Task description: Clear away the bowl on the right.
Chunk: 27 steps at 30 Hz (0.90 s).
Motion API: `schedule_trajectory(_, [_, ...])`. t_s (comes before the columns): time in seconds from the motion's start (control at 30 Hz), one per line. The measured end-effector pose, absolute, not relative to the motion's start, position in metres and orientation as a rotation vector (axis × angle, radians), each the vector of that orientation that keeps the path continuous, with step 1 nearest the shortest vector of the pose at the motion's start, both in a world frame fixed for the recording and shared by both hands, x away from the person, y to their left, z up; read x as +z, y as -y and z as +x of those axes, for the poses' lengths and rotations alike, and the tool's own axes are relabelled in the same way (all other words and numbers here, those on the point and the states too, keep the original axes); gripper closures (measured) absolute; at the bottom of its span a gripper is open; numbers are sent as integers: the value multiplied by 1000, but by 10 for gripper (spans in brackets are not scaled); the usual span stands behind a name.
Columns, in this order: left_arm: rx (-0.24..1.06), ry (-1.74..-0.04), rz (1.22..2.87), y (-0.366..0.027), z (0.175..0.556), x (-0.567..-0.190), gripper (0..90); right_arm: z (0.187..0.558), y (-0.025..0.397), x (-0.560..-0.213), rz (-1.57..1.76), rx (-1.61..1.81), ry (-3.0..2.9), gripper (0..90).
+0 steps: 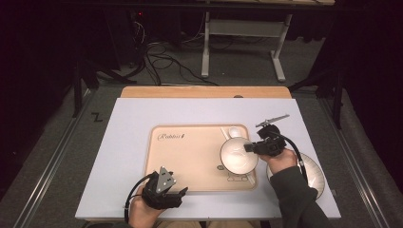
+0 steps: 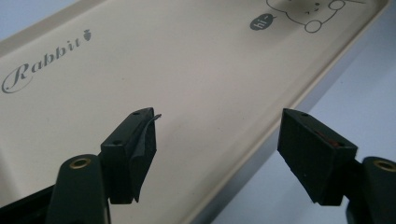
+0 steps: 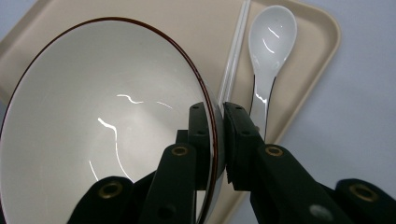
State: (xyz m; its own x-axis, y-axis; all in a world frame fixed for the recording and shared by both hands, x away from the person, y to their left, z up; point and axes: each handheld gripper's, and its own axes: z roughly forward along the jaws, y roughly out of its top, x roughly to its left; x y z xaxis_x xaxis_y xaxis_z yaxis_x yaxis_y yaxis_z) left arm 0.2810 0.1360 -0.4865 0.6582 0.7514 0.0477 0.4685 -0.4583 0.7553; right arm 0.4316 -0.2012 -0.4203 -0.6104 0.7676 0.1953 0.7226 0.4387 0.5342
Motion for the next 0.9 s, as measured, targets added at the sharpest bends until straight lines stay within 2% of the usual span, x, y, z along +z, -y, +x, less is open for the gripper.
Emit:
schedule_trajectory(0.43, [486, -942, 2135, -137, 282, -487, 288, 463, 170, -436, 1411, 872, -2591, 830])
schedule_trajectory(0.9, [488, -927, 2138, -135, 280, -487, 290, 481, 154, -450, 1484, 866, -2559, 830])
